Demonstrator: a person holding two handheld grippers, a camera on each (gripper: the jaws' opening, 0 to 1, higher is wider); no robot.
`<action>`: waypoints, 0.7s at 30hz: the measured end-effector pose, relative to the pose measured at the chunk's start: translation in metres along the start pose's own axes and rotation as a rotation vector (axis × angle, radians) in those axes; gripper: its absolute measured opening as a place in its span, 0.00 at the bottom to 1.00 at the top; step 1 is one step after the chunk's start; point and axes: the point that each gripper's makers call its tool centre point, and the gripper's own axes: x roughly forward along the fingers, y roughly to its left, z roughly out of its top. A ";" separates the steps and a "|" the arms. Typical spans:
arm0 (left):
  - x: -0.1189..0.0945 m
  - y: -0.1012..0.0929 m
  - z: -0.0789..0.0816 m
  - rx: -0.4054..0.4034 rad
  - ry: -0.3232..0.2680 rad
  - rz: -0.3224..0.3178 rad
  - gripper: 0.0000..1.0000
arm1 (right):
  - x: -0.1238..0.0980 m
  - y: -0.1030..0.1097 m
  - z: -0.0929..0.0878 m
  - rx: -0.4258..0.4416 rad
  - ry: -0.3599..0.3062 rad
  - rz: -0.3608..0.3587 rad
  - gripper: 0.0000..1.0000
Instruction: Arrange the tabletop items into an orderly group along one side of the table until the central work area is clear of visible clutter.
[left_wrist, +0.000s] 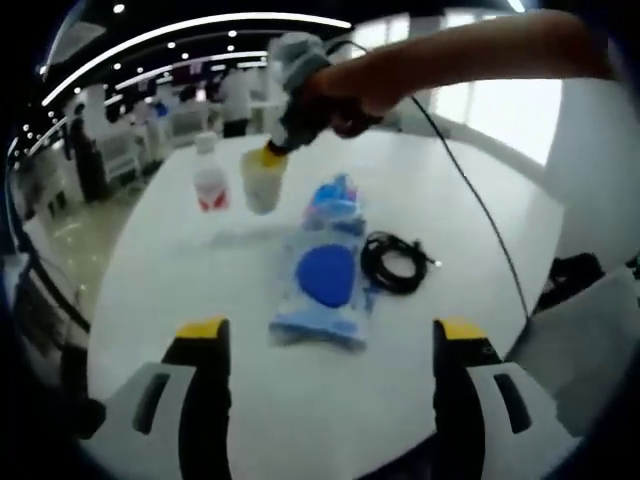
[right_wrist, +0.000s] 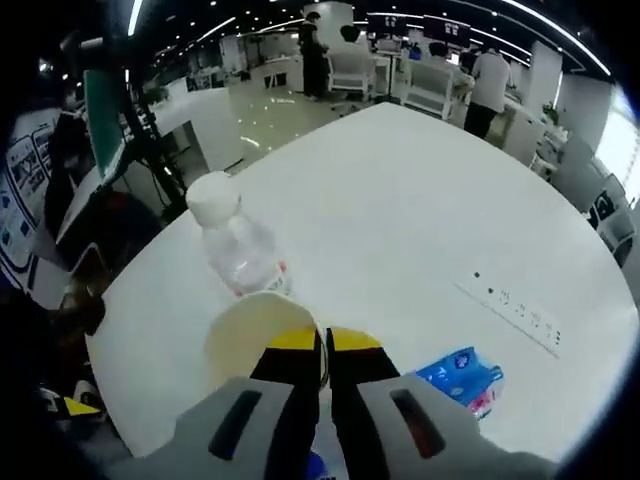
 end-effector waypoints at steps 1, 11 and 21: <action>0.000 -0.001 0.000 0.006 0.003 -0.002 0.80 | -0.002 0.002 -0.003 0.007 0.005 -0.004 0.01; -0.002 -0.004 -0.003 0.008 0.008 -0.006 0.80 | 0.021 -0.001 -0.020 0.097 0.058 -0.008 0.01; -0.001 -0.006 -0.006 0.018 0.014 -0.009 0.80 | 0.024 -0.001 -0.027 0.130 0.074 -0.009 0.01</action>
